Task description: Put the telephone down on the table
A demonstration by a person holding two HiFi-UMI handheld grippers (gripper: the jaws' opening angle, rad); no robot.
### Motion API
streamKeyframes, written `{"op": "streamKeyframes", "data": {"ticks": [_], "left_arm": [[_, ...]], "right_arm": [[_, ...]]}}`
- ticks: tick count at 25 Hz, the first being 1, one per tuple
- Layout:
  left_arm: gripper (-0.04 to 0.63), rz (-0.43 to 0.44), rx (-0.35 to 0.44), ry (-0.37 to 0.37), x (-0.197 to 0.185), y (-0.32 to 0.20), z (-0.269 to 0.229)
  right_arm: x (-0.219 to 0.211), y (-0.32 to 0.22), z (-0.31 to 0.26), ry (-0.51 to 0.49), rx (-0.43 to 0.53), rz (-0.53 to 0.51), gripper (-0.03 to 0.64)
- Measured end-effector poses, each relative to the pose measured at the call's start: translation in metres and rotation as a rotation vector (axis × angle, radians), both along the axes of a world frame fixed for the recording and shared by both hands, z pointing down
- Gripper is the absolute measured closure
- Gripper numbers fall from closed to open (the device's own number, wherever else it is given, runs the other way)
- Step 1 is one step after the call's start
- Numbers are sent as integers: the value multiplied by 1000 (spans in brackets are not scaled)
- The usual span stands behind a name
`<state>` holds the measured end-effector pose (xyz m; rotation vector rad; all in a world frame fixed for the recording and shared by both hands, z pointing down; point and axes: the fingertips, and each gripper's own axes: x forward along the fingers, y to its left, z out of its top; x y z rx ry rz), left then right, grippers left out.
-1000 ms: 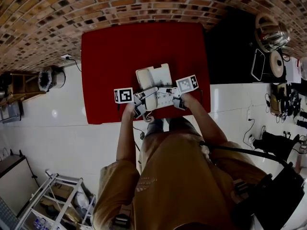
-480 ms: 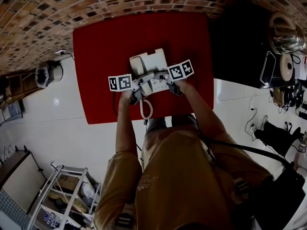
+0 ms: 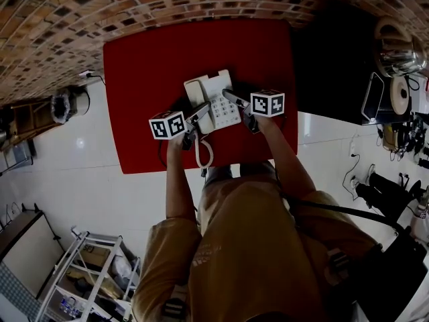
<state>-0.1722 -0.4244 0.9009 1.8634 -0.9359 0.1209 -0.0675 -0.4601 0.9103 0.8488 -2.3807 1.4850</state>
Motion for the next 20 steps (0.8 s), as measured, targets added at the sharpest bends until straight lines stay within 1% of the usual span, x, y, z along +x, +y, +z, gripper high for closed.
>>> {"op": "streamKeyframes", "data": {"ticks": [2, 5, 7, 9, 10, 12, 14, 15, 17, 20], "left_arm": [[39, -44, 38, -24, -16, -1, -14], [40, -105, 111, -41, -34, -3, -47], [41, -163, 152, -75, -45, -1, -75], [43, -207, 208, -131, -51, 3, -108], [43, -218, 245, -166, -52, 7, -127], [43, -235, 326, -252, -51, 15, -169], [43, -257, 428, -334, -46, 21, -222], [43, -269, 484, -361, -42, 22, -250], [43, -287, 589, -393, -33, 26, -302], [43, -331, 717, -424, -26, 39, -363]], "right_arm": [[12, -8, -19, -25, 36, 29, 209], [17, -11, -56, -39, 139, 9, 209], [15, -7, -92, -19, 248, -40, 224], [13, -2, -134, 16, 375, -85, 224], [13, 0, -158, 24, 444, -92, 224], [17, 3, -213, 15, 584, -56, 222], [28, 5, -272, -16, 712, 43, 209], [35, 7, -300, -33, 764, 100, 207], [47, 14, -344, -39, 843, 173, 206], [57, 29, -389, -2, 926, 179, 207]]}}
